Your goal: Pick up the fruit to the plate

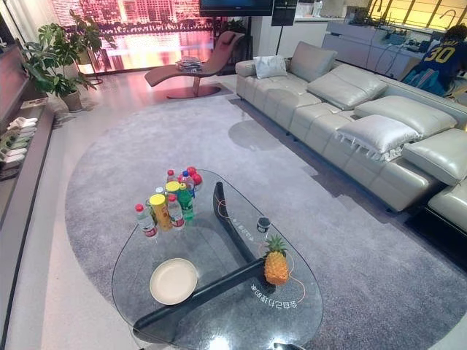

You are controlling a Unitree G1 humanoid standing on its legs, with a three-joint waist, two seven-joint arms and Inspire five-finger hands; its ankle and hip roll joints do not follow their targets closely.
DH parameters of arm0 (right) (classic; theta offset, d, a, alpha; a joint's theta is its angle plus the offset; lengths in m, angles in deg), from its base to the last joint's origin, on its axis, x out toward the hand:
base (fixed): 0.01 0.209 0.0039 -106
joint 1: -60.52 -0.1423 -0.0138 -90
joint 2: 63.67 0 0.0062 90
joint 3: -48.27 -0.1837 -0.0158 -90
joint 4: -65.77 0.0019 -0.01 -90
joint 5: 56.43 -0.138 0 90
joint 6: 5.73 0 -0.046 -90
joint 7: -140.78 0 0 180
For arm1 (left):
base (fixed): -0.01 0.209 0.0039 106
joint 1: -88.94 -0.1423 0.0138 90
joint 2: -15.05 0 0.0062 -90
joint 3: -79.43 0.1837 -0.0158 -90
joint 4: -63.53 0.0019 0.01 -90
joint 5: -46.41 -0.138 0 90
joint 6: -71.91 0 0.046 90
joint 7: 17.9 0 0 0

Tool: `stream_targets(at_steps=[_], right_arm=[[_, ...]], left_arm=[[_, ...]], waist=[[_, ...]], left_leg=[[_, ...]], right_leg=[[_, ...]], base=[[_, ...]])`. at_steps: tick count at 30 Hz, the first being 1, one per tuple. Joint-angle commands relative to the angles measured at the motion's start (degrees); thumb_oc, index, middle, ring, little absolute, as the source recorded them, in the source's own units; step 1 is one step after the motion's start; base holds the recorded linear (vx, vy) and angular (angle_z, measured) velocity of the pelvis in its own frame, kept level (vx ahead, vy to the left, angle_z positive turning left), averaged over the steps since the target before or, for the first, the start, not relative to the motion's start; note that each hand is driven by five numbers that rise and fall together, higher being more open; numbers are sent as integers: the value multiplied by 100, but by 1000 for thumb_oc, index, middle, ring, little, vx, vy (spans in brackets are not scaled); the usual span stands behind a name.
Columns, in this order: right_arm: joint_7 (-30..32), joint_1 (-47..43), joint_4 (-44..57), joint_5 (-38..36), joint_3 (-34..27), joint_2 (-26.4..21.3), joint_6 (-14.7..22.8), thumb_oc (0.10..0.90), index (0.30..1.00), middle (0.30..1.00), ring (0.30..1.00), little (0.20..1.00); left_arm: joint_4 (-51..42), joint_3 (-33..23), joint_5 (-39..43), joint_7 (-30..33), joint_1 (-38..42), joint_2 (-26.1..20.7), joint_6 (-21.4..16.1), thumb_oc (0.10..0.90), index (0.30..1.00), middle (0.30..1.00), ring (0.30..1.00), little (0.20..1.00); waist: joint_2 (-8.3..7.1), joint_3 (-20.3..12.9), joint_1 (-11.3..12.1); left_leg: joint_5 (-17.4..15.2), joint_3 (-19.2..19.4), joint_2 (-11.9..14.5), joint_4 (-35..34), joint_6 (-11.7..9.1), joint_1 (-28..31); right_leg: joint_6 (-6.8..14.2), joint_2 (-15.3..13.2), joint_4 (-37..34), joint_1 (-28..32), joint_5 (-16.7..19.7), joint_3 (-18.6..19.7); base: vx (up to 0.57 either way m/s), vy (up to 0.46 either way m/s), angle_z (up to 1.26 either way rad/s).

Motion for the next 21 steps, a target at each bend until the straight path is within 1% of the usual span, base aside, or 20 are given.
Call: stream_targets(at_steps=[1,2,8,10,12,14,17,19,21], right_arm=[[476,-215,-453,281,57,-203,239,800,900,900,900,900],[486,-217,-447,274,52,-205,248,800,900,900,900,900],[996,-373,-25,-276,-124,-356,572,800,900,900,900,900],[1135,-483,157,-439,-151,-408,674,800,900,900,900,900],[1356,-606,386,-681,-191,-489,930,800,900,900,900,900],[1576,-696,685,-877,-256,-580,1078,800,900,900,900,900],[1792,-805,1087,-963,-302,-710,1212,800,900,900,900,900],[1889,-962,1634,-1075,-407,-1002,1248,800,900,900,900,900],[1940,-1061,1952,-1086,-462,-1184,1320,800,900,900,900,900]], left_arm=[[353,-164,156,56,564,26,-135,800,900,900,900,900],[352,-166,164,59,562,26,-137,800,900,900,900,900],[289,-195,420,123,545,-54,-65,800,900,900,900,900],[229,-154,514,118,587,-85,-83,800,900,900,900,900],[163,-120,597,109,648,-149,-90,800,900,900,900,900],[82,-76,670,112,663,-211,-117,800,900,900,900,900],[3,-25,719,84,675,-279,-170,800,900,900,900,900],[-103,56,828,44,669,-351,-221,800,900,900,900,900],[-172,93,908,23,667,-394,-232,800,900,900,900,900]], waist=[[-259,284,0],[-261,290,1],[-326,552,66],[-346,678,88],[-367,844,115],[-396,992,127],[-417,1160,139],[-419,1359,149],[-412,1475,155]], left_leg=[[-291,2,-157,357,-101,-197],[-294,3,-156,368,-100,-207],[-357,-62,-161,791,-81,-628],[-369,-93,-155,914,-73,-796],[-372,-133,-154,1025,-64,-976],[-394,-144,-156,1129,-49,-1119],[-414,-137,-149,1257,-47,-1289],[-440,-160,-150,1457,-39,-1530],[-451,-170,-155,1578,-36,-1680]], right_leg=[[217,-206,380,28,-83,60],[216,-206,385,19,-84,61],[168,-182,672,-350,-134,84],[147,-172,825,-521,-173,86],[128,-155,1007,-719,-218,75],[119,-146,1138,-869,-255,55],[101,-136,1276,-1051,-281,10],[84,-112,1454,-1286,-299,-26],[74,-101,1540,-1404,-309,-42]], base=[[0,0,0],[0,0,0],[-14,-33,-1],[-93,-51,-4],[-114,-66,-3],[-85,-69,-3],[-71,-51,-2],[-80,-54,-1],[-56,-31,1]])
